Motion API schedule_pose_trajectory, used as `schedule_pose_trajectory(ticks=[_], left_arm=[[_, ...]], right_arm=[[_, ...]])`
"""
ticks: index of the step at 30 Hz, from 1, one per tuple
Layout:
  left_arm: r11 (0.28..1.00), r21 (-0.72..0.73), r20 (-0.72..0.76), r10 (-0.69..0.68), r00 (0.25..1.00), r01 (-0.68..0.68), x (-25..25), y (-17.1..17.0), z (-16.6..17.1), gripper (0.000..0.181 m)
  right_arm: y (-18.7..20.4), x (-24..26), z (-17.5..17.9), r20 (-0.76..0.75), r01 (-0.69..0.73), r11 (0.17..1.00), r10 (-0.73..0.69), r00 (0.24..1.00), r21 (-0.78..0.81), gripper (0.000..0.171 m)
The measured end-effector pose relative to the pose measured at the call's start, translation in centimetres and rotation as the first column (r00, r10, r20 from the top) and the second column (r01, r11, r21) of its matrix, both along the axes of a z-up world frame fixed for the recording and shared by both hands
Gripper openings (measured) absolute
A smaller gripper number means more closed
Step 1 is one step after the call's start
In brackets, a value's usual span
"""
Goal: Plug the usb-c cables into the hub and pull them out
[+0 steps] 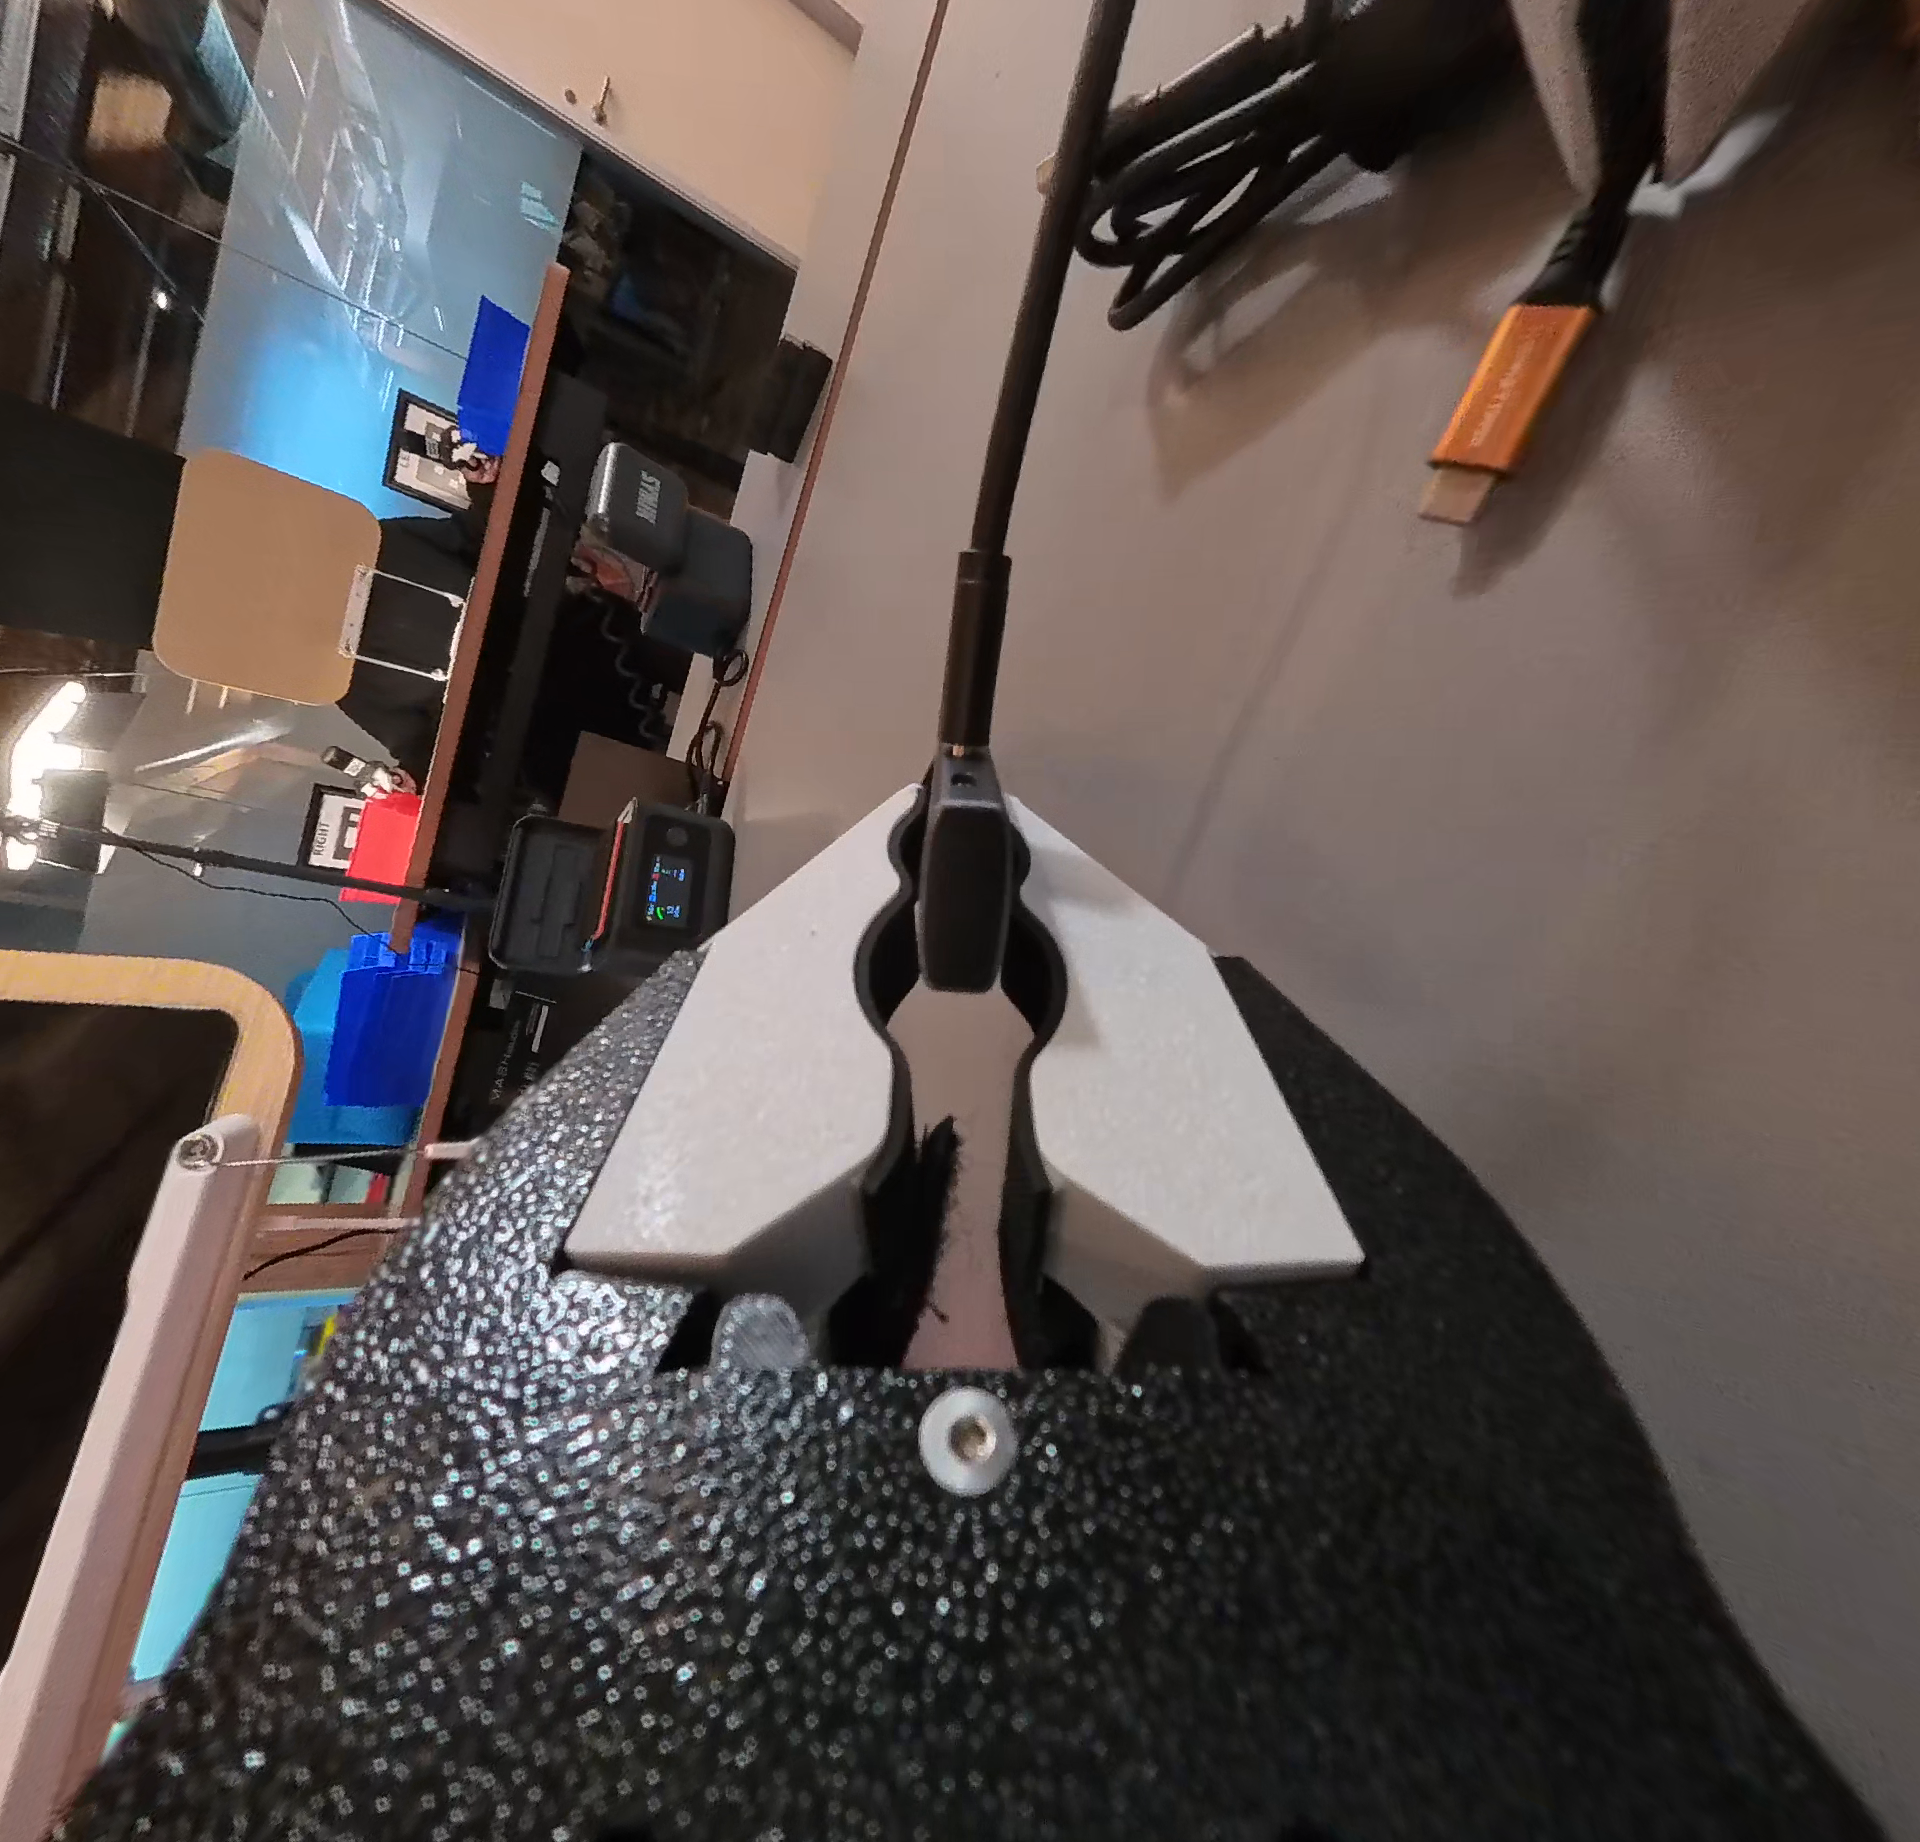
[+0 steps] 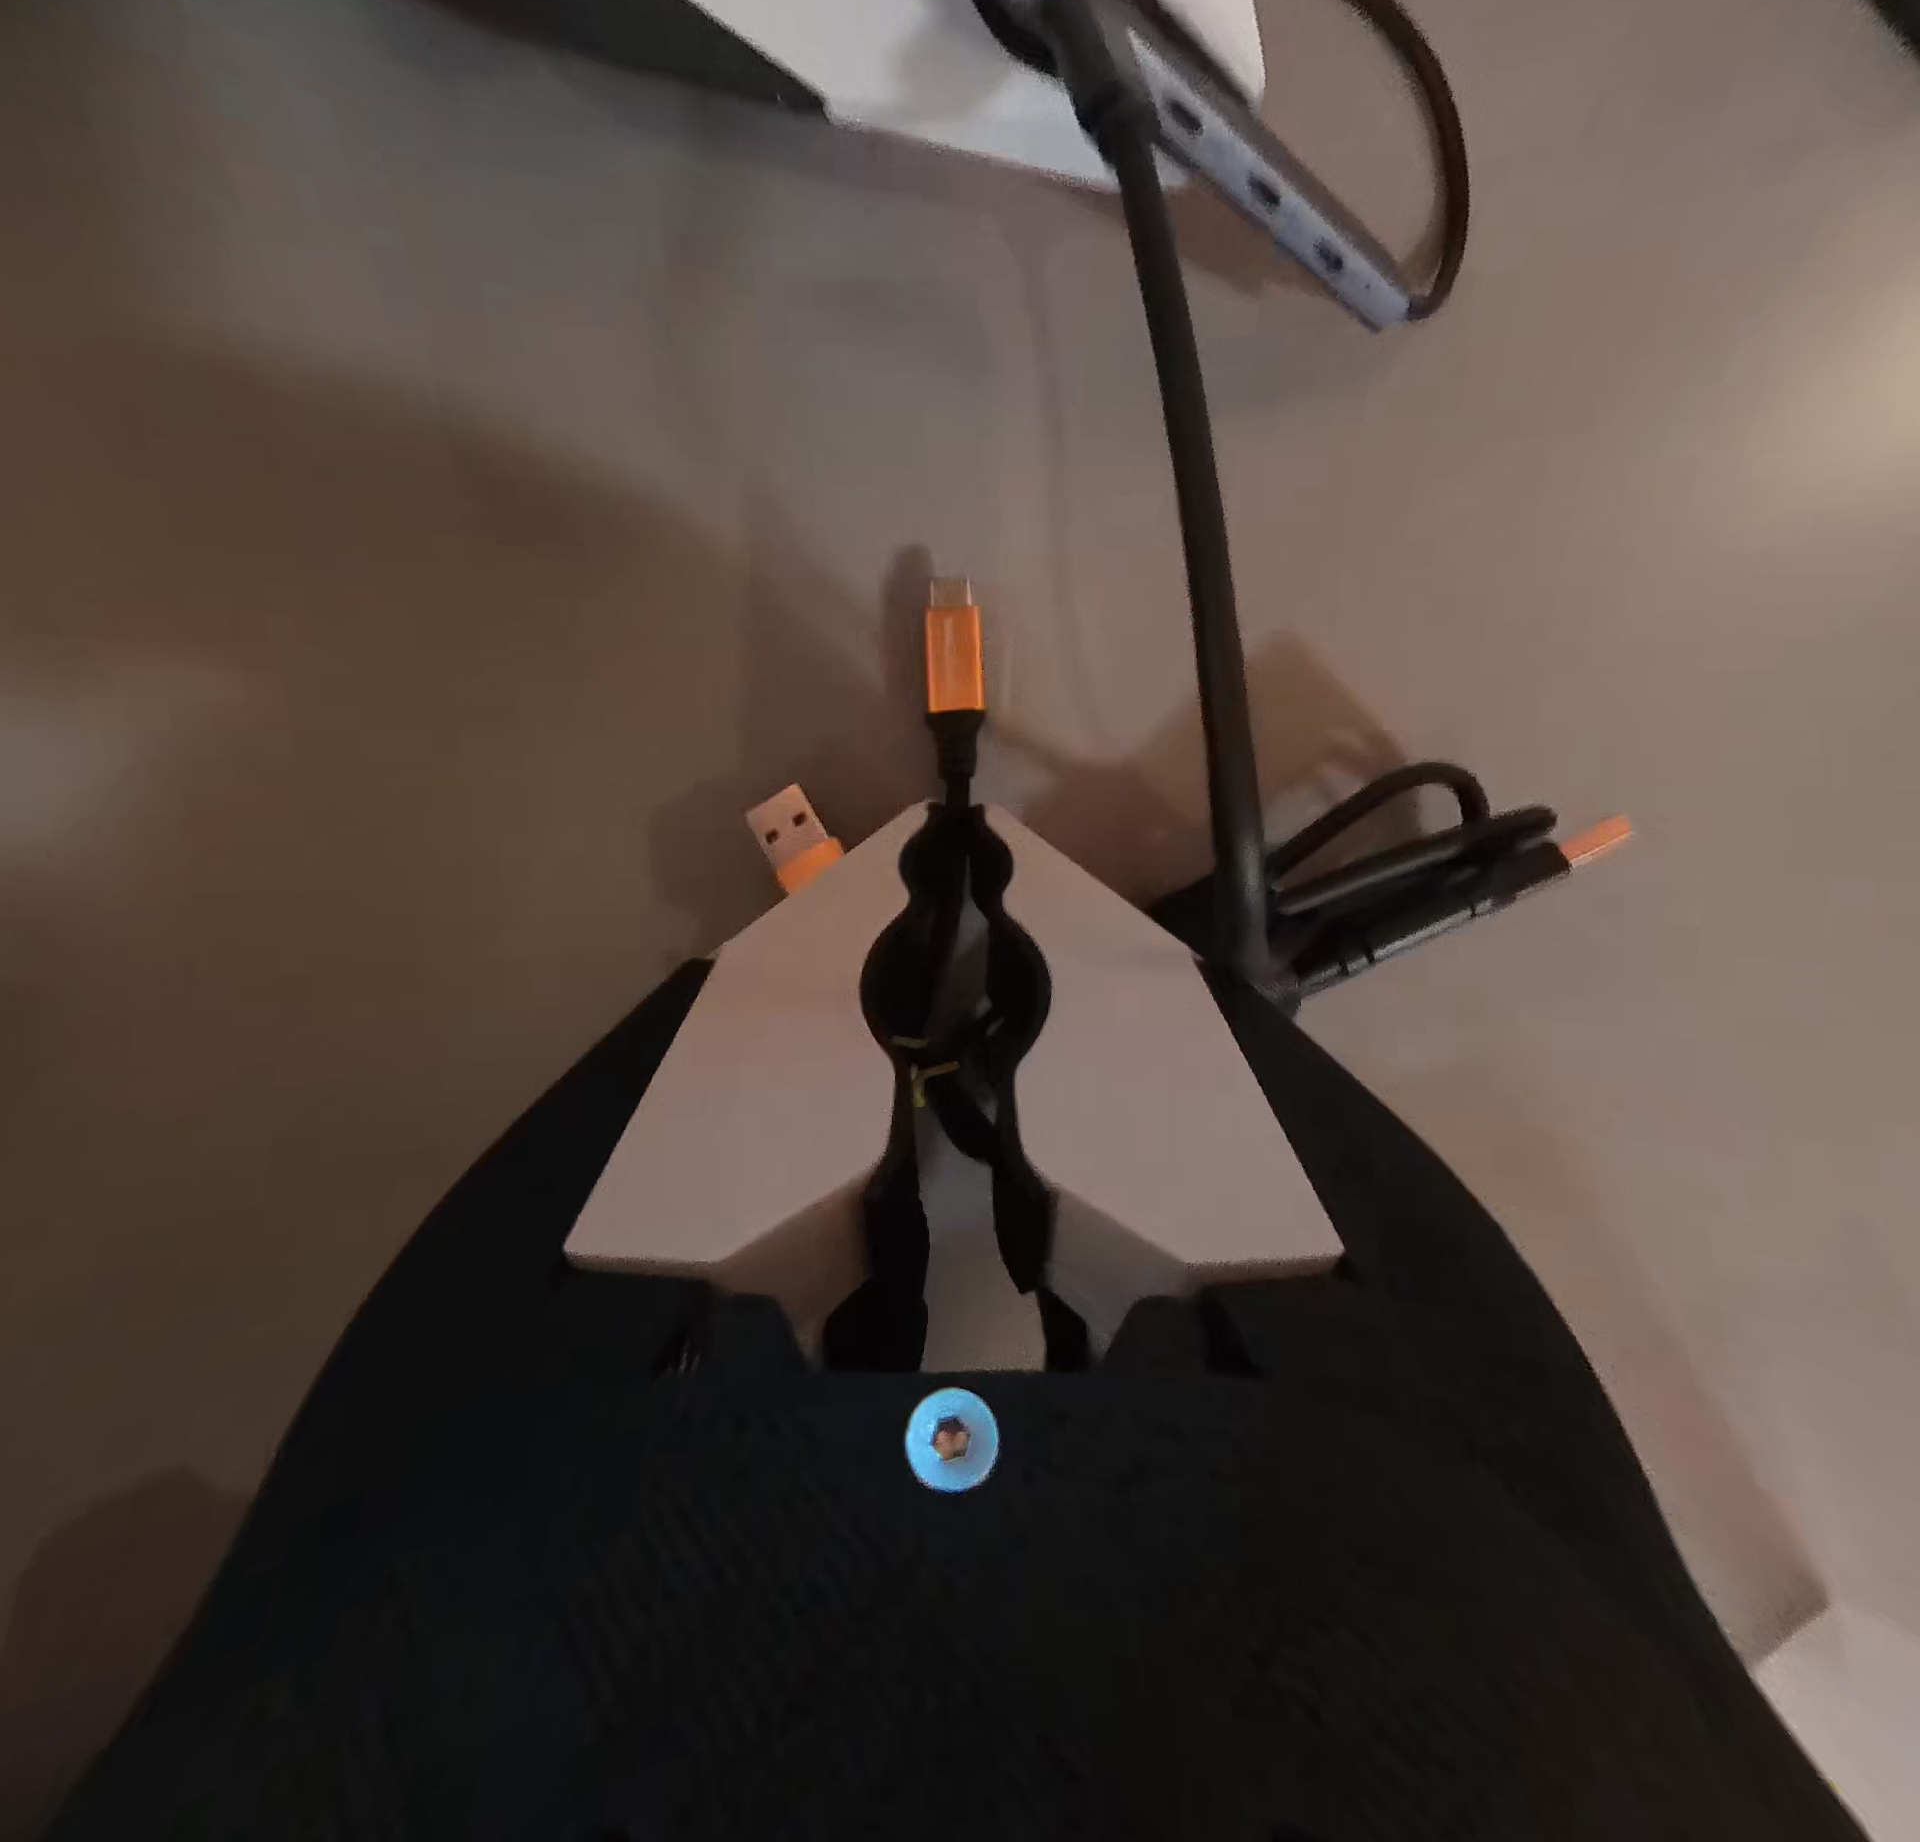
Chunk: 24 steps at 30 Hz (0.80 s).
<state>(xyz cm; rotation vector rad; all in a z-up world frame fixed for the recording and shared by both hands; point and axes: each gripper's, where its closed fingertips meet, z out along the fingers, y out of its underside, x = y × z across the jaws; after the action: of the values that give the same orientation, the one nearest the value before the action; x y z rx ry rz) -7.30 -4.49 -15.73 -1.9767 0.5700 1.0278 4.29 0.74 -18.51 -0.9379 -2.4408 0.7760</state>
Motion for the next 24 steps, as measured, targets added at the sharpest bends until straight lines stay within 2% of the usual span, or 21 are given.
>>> schedule_pose_trajectory(ticks=[5,13,17,24], left_arm=[[0.999,-0.03,-0.075,-0.014,0.997,0.012,0.5,0.2,-0.3,0.008],[0.99,-0.139,-0.288,-0.065,0.955,0.026,1.5,0.8,-1.3,0.008],[0.986,-0.166,-0.335,-0.077,0.939,0.021,2.0,1.1,-1.5,0.008],[0.984,-0.178,-0.354,-0.085,0.931,0.022,2.5,1.3,-1.6,0.008]], right_arm=[[-3.2,-0.2,3.7,-0.036,-0.019,0.96,0.009,0.999,-0.28,0.002],[-3.6,-0.6,2.8,0.044,0.079,0.949,-0.068,0.997,-0.305,0.002],[-4.1,-0.4,3.0,0.073,0.087,0.937,-0.066,0.995,-0.339,0.002],[-3.8,-0.2,2.1,0.107,0.113,0.95,-0.084,0.991,-0.291,0.002]])
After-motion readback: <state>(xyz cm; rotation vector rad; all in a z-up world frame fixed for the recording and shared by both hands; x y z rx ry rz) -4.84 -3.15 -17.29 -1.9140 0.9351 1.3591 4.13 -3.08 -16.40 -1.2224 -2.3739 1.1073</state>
